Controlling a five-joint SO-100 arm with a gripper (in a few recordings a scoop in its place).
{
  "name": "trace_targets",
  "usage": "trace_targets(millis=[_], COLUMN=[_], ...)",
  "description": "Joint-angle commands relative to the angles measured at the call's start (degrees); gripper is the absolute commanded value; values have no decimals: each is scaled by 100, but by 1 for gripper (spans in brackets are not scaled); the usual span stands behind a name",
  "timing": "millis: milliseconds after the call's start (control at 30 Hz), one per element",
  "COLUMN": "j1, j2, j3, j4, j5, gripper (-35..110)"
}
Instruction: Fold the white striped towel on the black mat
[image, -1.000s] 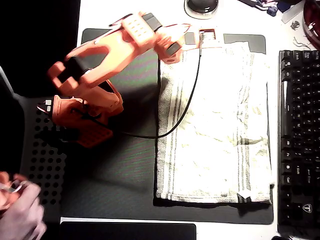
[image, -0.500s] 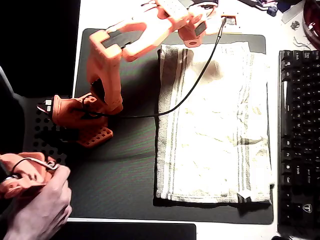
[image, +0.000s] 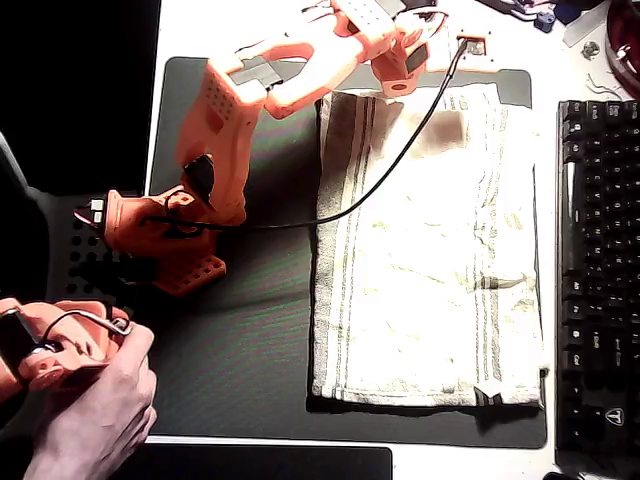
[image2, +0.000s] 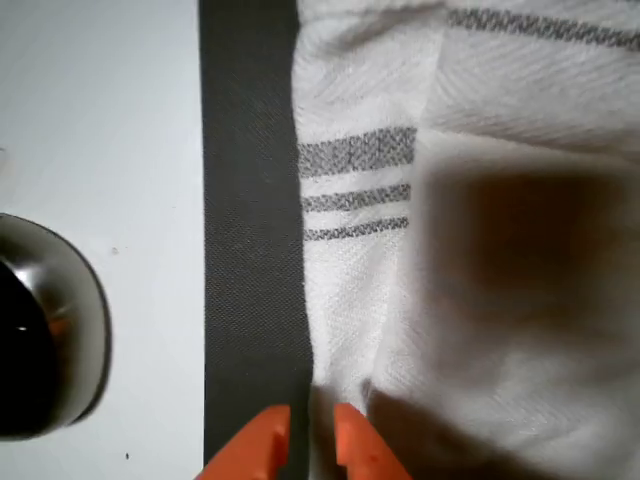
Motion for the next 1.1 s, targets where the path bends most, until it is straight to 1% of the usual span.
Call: trace_targets(millis=[0,233,500,767,900,1067], j1=[-88,-18,141,123,114,62], j2=[-26,-308,-483,-642,-686,-642], j3=[-149,-290,-431,-202,-167,-202], j4=[53,255,211,-246,-457,-466], j5=[-53,70,35,26,9,88], gripper=[7,15,15,10,3,0])
